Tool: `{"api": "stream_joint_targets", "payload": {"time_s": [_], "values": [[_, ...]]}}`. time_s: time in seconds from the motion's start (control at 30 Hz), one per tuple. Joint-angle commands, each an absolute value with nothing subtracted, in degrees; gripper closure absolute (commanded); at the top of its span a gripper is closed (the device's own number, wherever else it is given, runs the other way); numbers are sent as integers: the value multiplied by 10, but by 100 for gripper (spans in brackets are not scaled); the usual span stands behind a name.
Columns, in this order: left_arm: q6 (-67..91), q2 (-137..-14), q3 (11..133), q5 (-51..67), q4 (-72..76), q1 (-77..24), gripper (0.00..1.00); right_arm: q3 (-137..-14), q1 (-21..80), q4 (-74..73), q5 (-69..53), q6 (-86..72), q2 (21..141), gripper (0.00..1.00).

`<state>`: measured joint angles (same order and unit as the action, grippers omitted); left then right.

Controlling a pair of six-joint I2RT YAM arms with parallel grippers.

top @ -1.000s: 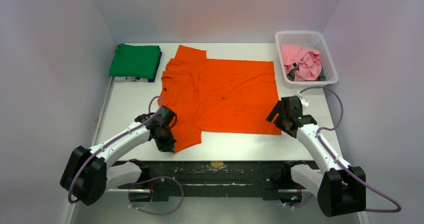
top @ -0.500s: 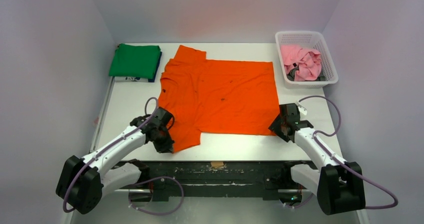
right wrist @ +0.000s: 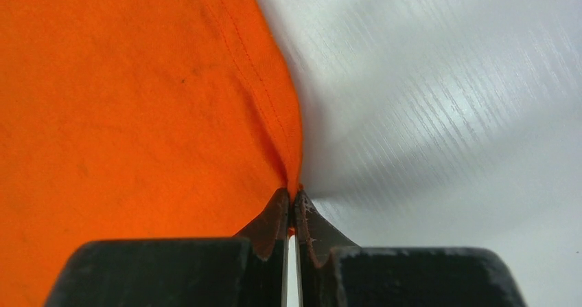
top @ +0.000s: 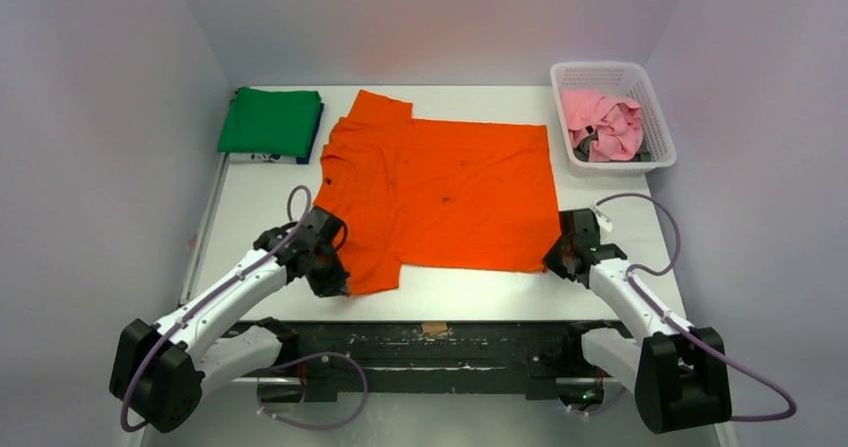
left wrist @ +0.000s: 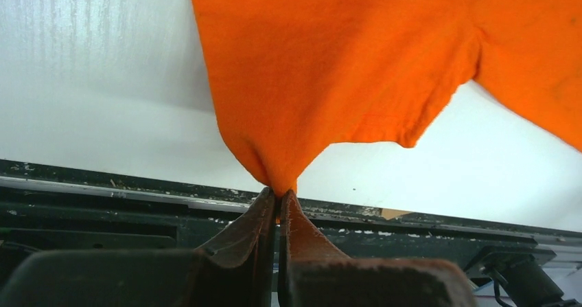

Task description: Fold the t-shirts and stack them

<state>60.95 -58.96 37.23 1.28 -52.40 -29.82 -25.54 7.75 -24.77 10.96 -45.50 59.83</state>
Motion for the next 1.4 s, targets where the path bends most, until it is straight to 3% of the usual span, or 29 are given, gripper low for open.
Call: {"api": "stream_joint_targets", "payload": {"time_s": [0.0, 0.47, 0.93, 1.37], "values": [[603, -571, 412, 28, -517, -302, 100, -267, 76, -286, 94, -434, 567, 100], [505, -744, 624, 69, -423, -242, 100, -451, 76, -301, 90, -365, 689, 100], [439, -997, 910, 83, -489, -140, 100, -639, 72, -335, 134, -333, 875, 100], [397, -1138, 1064, 81, -510, -108, 99, -731, 56, -341, 162, -341, 972, 100]]}}
